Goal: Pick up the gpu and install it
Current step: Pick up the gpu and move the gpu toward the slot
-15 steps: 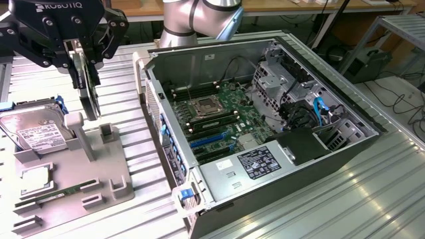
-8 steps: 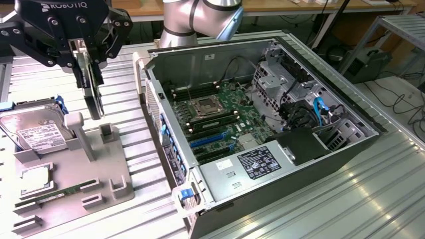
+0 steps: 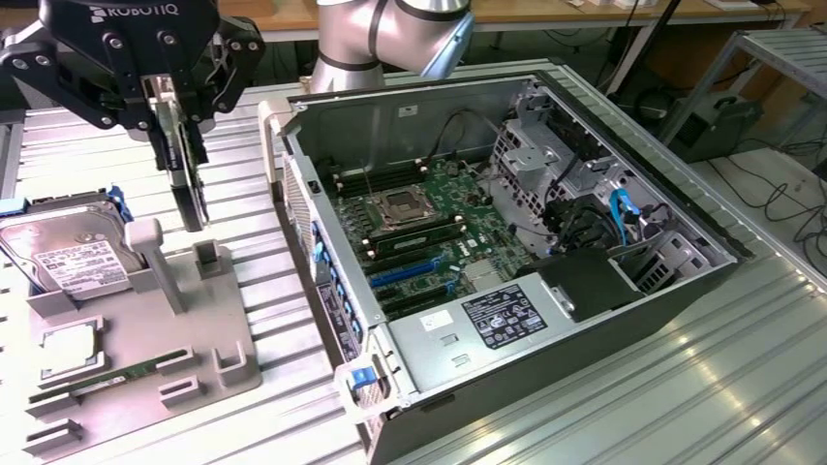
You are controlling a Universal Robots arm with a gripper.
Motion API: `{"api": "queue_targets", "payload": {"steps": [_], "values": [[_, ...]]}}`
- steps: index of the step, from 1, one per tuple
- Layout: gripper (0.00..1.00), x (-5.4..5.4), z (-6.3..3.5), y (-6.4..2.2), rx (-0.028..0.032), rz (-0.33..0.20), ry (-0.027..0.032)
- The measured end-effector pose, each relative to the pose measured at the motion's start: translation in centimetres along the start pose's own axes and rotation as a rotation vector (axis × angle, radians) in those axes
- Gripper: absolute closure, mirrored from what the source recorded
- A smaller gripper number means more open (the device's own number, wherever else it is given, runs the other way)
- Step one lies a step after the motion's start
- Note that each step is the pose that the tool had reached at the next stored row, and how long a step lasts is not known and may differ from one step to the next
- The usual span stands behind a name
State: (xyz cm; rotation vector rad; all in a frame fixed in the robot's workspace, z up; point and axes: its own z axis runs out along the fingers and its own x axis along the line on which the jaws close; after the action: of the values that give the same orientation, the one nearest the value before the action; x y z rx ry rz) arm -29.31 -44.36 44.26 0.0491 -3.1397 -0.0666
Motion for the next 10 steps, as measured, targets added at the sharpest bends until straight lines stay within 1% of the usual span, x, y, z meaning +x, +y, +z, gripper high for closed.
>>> {"api": "queue_targets", "payload": {"steps": [10], "values": [[0.73, -0.62, 0.0, -0.02, 0.0, 0.0, 0.0]]}}
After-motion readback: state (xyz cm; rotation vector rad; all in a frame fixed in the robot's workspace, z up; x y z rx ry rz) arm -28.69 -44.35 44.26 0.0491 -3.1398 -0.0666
